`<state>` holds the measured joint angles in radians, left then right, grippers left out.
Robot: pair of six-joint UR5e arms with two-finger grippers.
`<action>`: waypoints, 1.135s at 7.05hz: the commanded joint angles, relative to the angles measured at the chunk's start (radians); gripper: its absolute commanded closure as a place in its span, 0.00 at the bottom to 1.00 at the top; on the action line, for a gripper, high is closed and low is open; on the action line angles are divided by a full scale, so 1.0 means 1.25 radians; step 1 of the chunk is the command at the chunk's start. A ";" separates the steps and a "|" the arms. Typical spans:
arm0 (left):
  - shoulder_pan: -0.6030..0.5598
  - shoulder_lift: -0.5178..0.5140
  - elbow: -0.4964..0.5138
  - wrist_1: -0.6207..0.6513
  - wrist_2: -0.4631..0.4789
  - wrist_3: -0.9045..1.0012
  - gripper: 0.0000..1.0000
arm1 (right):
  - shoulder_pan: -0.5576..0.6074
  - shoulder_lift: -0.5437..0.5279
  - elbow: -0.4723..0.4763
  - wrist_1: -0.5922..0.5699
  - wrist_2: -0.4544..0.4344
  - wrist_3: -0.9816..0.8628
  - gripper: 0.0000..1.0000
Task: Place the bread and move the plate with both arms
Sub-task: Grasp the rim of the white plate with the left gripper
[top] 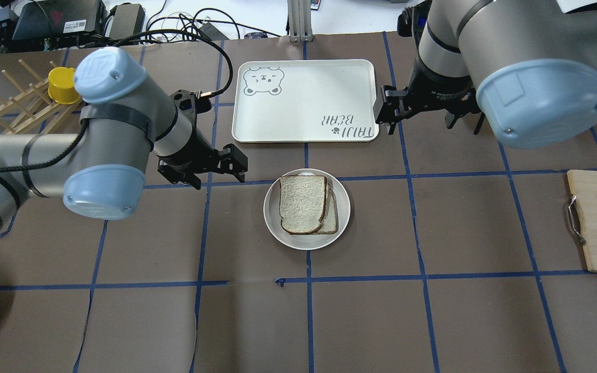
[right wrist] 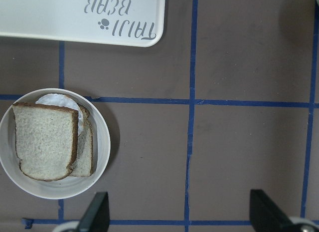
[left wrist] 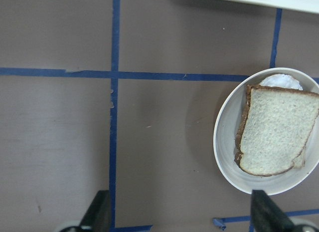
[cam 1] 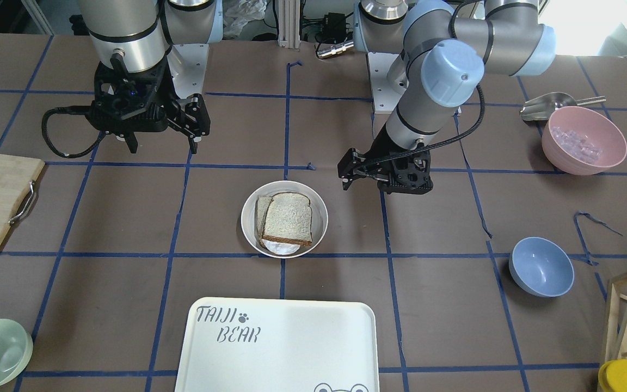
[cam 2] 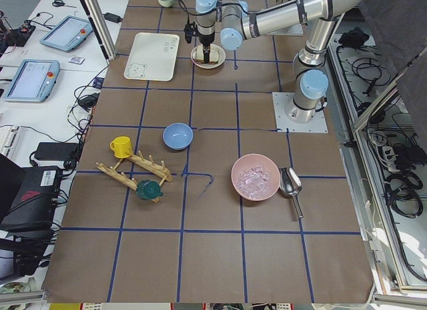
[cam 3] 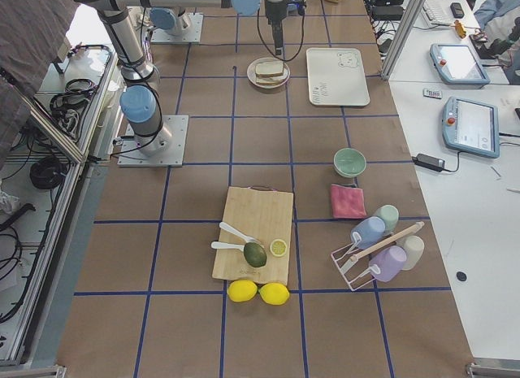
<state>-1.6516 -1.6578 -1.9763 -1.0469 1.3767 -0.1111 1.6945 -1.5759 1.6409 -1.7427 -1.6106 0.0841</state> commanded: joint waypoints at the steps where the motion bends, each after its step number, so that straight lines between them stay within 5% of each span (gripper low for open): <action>1: -0.032 -0.058 -0.064 0.136 -0.002 -0.024 0.17 | -0.023 -0.002 -0.018 -0.001 0.017 -0.007 0.00; 2: -0.048 -0.079 -0.065 0.150 0.001 -0.024 0.44 | -0.043 0.003 -0.014 0.010 0.052 -0.023 0.00; 8: -0.092 -0.199 -0.065 0.263 -0.003 -0.025 0.51 | -0.087 -0.005 -0.017 0.031 0.037 -0.104 0.00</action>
<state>-1.7567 -1.8878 -2.0584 -0.7370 1.3756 -0.1421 1.5885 -1.5822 1.6166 -1.7049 -1.5616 -0.0418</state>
